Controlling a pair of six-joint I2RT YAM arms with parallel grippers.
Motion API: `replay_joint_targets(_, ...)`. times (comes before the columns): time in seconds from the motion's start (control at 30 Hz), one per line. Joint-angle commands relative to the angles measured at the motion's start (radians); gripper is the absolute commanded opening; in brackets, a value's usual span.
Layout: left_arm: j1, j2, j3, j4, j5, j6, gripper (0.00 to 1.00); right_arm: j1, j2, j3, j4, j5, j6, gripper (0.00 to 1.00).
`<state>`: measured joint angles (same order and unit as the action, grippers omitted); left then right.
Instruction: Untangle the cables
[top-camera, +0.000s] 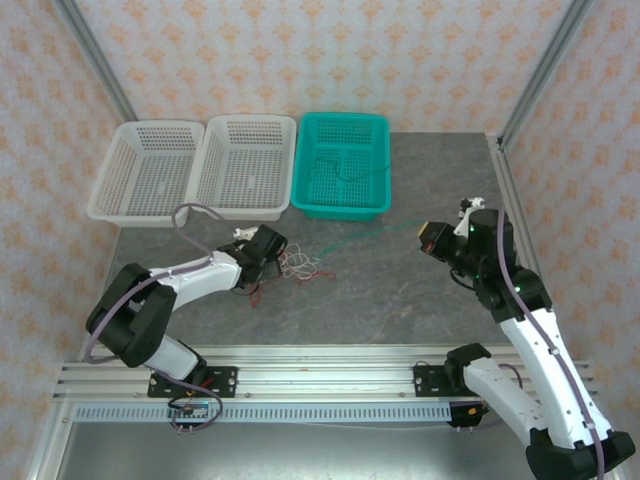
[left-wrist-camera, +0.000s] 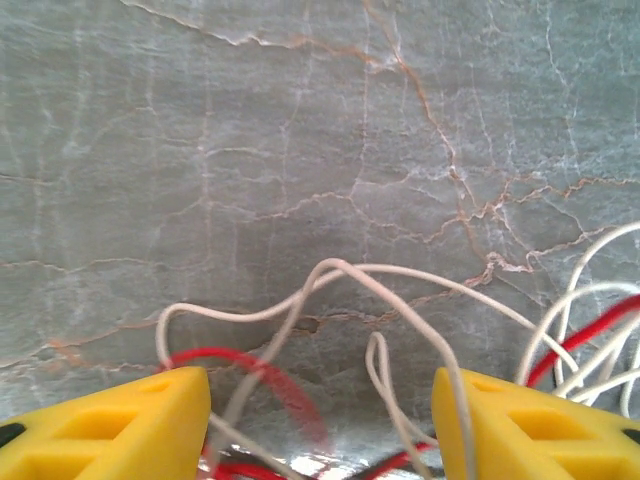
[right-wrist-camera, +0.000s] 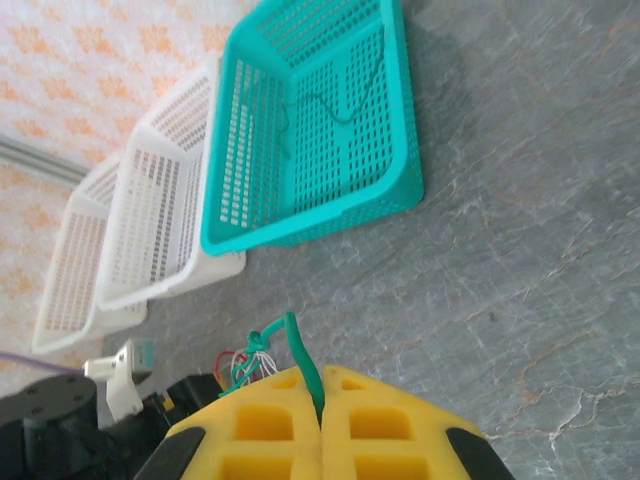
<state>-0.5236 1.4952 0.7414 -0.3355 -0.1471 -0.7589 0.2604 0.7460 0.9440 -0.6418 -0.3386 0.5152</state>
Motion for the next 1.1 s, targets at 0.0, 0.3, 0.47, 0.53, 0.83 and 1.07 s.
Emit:
replay_joint_targets(0.0,0.023,-0.028,-0.025,-0.042,-0.071,0.001,0.61,-0.025,-0.011,0.096,-0.067,0.104,-0.003,0.00)
replay_joint_targets(0.3,0.031,-0.180,-0.097,0.160,0.165,0.116,0.69,-0.055,0.059,0.089,0.056,-0.287,-0.010,0.00)
replay_joint_targets(0.47,0.001,-0.365,-0.103,0.283,0.340,0.307,0.70,-0.050,0.113,0.049,0.138,-0.471,0.018,0.00)
replay_joint_targets(0.53,-0.020,-0.386,-0.087,0.304,0.392,0.393,0.68,-0.049,0.110,0.048,0.150,-0.481,0.015,0.00)
replay_joint_targets(0.83,-0.035,-0.185,-0.050,0.565,0.502,0.481,0.66,-0.049,0.119,0.157,0.064,-0.423,-0.010,0.00)
replay_joint_targets(1.07,-0.082,0.009,0.030,0.753,0.513,0.429,0.72,-0.049,0.116,0.120,0.184,-0.477,0.105,0.00)
